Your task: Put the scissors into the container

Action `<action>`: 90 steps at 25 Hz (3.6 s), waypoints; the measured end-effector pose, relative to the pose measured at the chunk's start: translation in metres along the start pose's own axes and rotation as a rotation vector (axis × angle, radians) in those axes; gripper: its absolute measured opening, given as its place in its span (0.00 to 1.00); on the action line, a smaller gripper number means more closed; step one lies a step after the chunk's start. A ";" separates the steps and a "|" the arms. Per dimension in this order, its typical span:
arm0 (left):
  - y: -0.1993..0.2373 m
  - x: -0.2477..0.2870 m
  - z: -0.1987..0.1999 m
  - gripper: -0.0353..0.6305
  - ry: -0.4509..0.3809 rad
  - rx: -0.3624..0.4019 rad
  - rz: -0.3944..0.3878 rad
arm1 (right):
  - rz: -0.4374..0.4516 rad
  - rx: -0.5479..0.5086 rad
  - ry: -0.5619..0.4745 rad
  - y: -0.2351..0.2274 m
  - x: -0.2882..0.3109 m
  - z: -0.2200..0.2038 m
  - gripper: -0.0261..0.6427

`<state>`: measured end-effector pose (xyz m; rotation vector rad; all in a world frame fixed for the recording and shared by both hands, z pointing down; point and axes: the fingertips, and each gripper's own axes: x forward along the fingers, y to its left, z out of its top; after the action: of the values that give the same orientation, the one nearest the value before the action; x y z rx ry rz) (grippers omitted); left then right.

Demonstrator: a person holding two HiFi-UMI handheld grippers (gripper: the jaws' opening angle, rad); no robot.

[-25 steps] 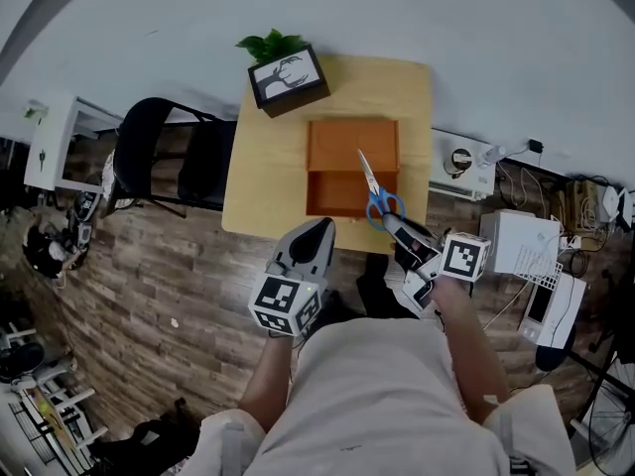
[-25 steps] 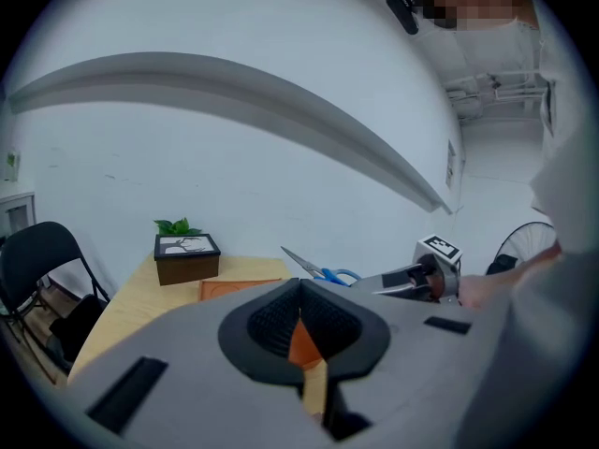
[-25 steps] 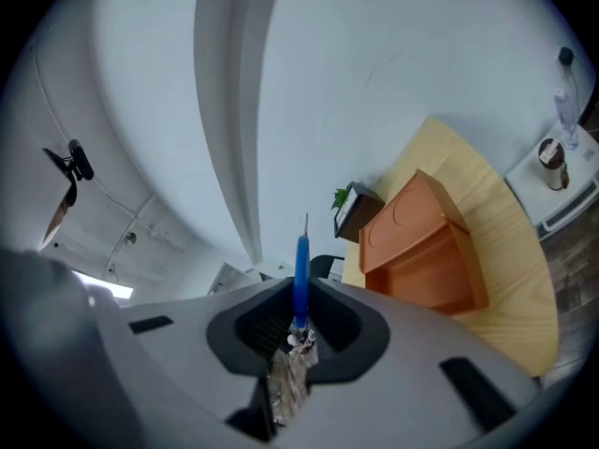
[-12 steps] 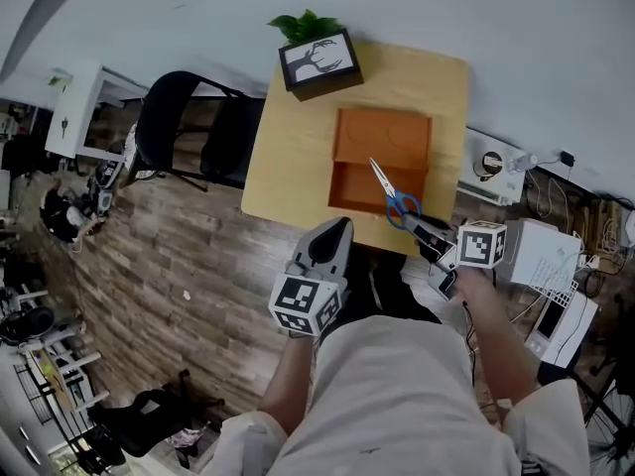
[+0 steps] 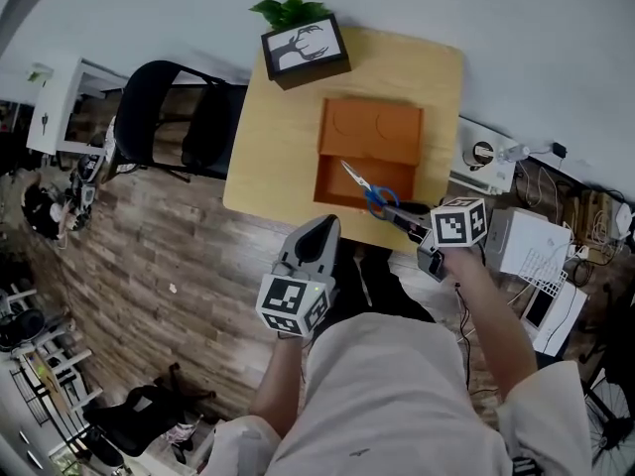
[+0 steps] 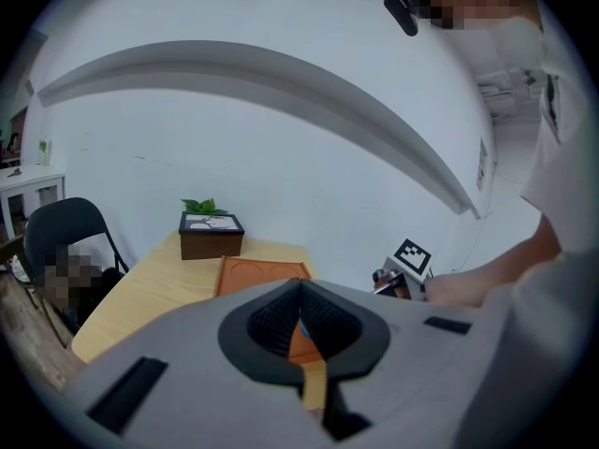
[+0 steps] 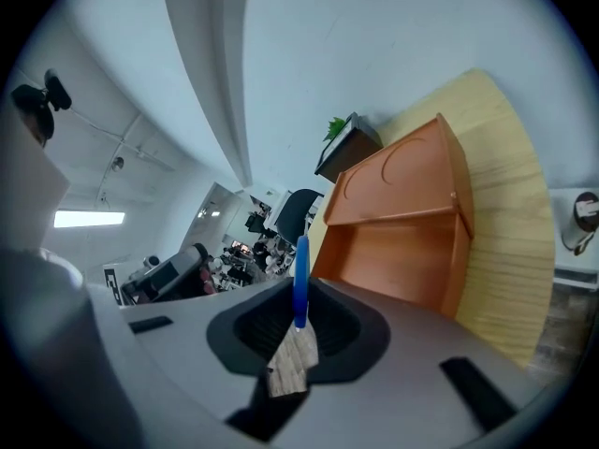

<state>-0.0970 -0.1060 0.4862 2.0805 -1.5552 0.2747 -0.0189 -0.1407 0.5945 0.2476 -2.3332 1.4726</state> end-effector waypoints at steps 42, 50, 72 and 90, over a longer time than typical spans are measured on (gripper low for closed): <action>0.025 0.038 -0.004 0.06 0.074 -0.007 -0.111 | -0.337 -0.126 0.269 -0.079 0.048 -0.010 0.11; 0.025 0.040 -0.004 0.06 0.080 -0.002 -0.124 | -0.358 -0.120 0.269 -0.082 0.045 -0.013 0.15; 0.020 0.035 -0.003 0.06 0.070 0.005 -0.113 | -0.385 -0.139 0.231 -0.083 0.027 -0.006 0.13; -0.004 0.024 0.004 0.06 0.034 0.039 -0.084 | -0.355 -0.254 0.136 -0.047 -0.005 0.005 0.10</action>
<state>-0.0863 -0.1270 0.4925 2.1538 -1.4498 0.3107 0.0007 -0.1666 0.6297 0.4504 -2.1986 0.9850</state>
